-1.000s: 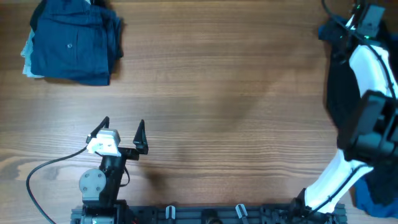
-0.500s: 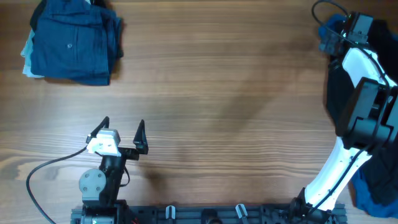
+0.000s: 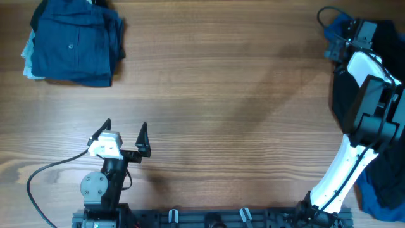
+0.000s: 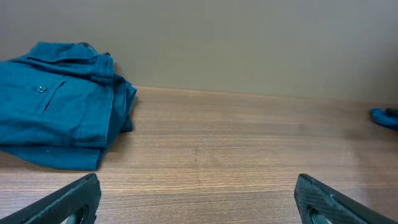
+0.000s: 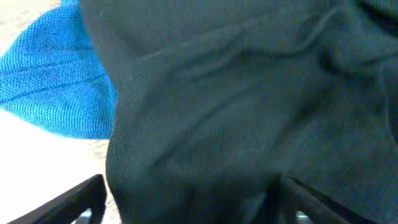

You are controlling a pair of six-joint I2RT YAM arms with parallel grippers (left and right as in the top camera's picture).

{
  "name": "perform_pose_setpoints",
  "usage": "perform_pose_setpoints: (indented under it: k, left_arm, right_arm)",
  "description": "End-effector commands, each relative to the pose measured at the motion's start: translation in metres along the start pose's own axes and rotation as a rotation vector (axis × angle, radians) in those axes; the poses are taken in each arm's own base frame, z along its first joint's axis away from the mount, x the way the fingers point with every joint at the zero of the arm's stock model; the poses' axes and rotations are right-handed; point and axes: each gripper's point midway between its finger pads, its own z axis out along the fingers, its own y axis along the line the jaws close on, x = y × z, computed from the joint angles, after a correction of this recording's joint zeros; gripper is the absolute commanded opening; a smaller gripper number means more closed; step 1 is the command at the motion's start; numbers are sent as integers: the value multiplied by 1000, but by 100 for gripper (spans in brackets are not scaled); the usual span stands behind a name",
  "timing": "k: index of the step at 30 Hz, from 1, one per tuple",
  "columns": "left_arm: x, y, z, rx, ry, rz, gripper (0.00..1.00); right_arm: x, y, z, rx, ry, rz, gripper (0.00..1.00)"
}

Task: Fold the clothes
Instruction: 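Reach the right gripper to the black shirt on the right pile and grasp it, then drag the black shirt with the right gripper leftward onto the table center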

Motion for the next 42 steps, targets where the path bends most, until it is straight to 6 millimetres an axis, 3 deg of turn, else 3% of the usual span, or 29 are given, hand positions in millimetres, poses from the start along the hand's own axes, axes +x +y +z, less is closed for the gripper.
perform_pose_setpoints:
  k: [1, 6, 9, 14, 19, 24, 28, 30, 36, 42]
  left_arm:
    - [2, 1, 0, 0, 3, 15, 100]
    - [2, 1, 0, 0, 3, 15, 100]
    - [2, 1, 0, 0, 3, 15, 100]
    - [2, 1, 0, 0, 3, 15, 100]
    - [2, 1, 0, 0, 3, 15, 100]
    - [2, 1, 0, 0, 3, 15, 100]
    - [2, 1, 0, 0, 3, 15, 100]
    - [2, 1, 0, 0, 3, 15, 100]
    - [2, 1, 0, 0, 3, 15, 100]
    - [2, 1, 0, 0, 3, 15, 100]
  right_arm:
    - [-3, -6, 3, 21, -4, 5, 64]
    - [0, -6, 3, 22, 6, 6, 33]
    - [-2, -8, -3, 27, 11, 40, 4]
    - [-30, -4, -36, -40, -35, 198, 4]
    - [-73, 28, -101, -297, -110, 214, 4]
    - [-77, 63, -146, -494, -83, 208, 4]
    - [-57, 102, -160, -601, 27, 250, 4]
    - [-44, 132, -173, -677, 81, 216, 4]
    - [10, 223, -218, -786, 219, 46, 4]
    - [84, 319, -284, -902, 334, -158, 4]
